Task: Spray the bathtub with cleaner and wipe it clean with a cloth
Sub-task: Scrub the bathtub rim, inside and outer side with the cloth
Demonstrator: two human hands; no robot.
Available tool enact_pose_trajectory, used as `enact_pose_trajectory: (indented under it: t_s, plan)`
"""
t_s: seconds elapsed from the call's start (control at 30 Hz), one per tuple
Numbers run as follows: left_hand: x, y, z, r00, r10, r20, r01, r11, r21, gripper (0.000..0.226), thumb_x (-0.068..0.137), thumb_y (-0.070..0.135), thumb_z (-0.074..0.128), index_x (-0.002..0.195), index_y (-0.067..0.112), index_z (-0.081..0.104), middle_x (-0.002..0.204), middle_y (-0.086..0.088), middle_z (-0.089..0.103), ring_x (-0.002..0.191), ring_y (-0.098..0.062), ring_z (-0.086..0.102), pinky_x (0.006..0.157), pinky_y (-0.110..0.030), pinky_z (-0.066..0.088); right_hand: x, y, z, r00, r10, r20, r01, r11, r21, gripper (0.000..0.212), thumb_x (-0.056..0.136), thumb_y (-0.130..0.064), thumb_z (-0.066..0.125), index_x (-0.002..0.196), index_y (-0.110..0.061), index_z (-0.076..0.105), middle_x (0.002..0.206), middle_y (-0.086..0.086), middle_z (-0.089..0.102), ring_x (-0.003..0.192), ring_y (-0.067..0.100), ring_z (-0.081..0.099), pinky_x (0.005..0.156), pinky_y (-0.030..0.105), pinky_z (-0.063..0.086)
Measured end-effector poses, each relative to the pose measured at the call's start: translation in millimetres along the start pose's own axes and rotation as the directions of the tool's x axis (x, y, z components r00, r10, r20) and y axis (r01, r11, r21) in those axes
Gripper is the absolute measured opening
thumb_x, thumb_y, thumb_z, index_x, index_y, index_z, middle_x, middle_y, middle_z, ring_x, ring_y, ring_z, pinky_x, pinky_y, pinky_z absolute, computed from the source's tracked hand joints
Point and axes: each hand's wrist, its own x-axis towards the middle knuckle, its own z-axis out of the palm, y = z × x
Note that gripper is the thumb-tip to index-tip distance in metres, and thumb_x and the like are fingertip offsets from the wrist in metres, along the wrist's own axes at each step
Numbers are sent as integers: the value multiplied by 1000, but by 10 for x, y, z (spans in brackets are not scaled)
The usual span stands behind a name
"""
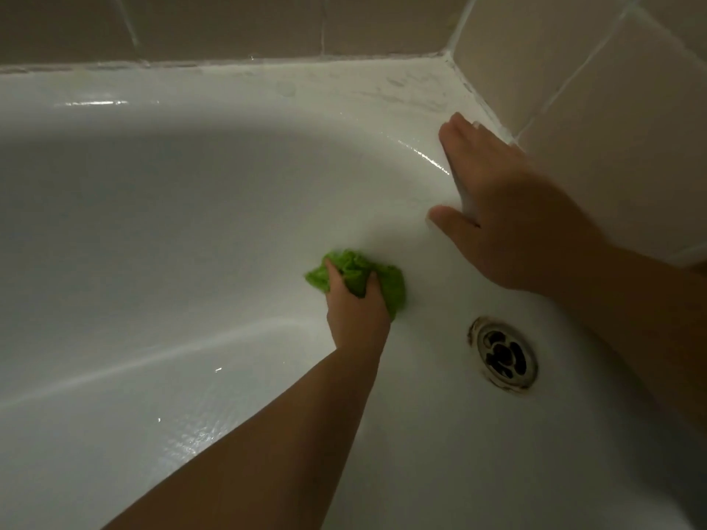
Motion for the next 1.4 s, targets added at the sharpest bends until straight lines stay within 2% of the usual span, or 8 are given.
enact_pose_trajectory:
  t_s: [0.23, 0.4, 0.6, 0.8, 1.07, 1.2, 1.3, 1.4]
  plan:
    - [-37, -165, 29, 974, 224, 31, -224, 975, 1, 88, 89, 46, 69, 159, 48, 16, 146, 13, 49, 126, -9, 52, 103, -33, 49, 30, -39, -34, 1000, 16, 14, -15, 1000, -13, 85, 96, -39, 63, 161, -8, 19, 168, 14, 22, 155, 33, 21, 124, 55, 24]
    - [166, -390, 16, 996, -76, 44, 72, 993, 89, 69, 98, 44, 61, 159, 33, 30, 128, -2, 61, 120, -28, 60, 103, -46, 51, 58, -35, -15, 1000, 12, 13, -11, 999, -43, 89, 92, -42, 63, 161, -8, 19, 167, 15, 23, 154, 35, 23, 123, 56, 27]
    - [40, -368, 25, 994, 106, 28, -107, 993, 38, 84, 93, 37, 71, 162, 37, 23, 150, 4, 51, 132, -18, 51, 113, -40, 44, 88, -59, -34, 999, 6, 35, -3, 996, -84, 105, 82, -44, 78, 160, -8, 17, 167, 16, 22, 153, 37, 25, 123, 57, 26]
    - [304, -459, -30, 983, -182, 26, 178, 977, 116, 52, 95, 32, 61, 144, 27, 44, 122, -7, 61, 115, -35, 61, 101, -48, 52, 111, -75, -33, 999, -3, 33, 7, 995, -101, 103, 82, -44, 77, 159, -8, 19, 167, 15, 22, 153, 37, 25, 122, 56, 27]
    - [151, -126, 55, 997, 23, -74, -30, 994, -101, 83, 97, 44, 66, 163, 39, 17, 149, 6, 46, 129, -13, 47, 111, -36, 40, 119, -73, -19, 1000, -19, 16, 20, 993, -115, 103, 81, -43, 77, 159, -7, 19, 166, 14, 24, 152, 36, 26, 121, 57, 28]
    - [-10, -122, 7, 997, -61, -39, 57, 994, -89, 69, 97, 46, 65, 158, 36, 36, 134, 3, 61, 121, -19, 59, 106, -40, 50, 113, -90, -33, 1000, -1, 13, 2, 996, -91, 104, 82, -41, 78, 160, -7, 18, 167, 15, 22, 153, 36, 24, 122, 56, 26]
    - [-189, 90, 7, 992, 117, -54, -124, 979, -161, 70, 94, 46, 71, 156, 40, 39, 133, 12, 61, 115, -6, 59, 97, -26, 52, 109, -93, -34, 1000, -5, 17, 7, 996, -92, 104, 82, -42, 78, 160, -7, 18, 167, 14, 22, 153, 36, 24, 122, 55, 25]
    - [-74, 275, 50, 991, 8, -130, -34, 980, -195, 68, 97, 49, 66, 157, 35, 38, 127, 14, 56, 112, -5, 52, 90, -18, 45, 112, -87, -35, 1000, -9, 13, 10, 996, -88, 104, 83, -41, 79, 160, -7, 18, 167, 14, 22, 153, 36, 23, 122, 55, 24]
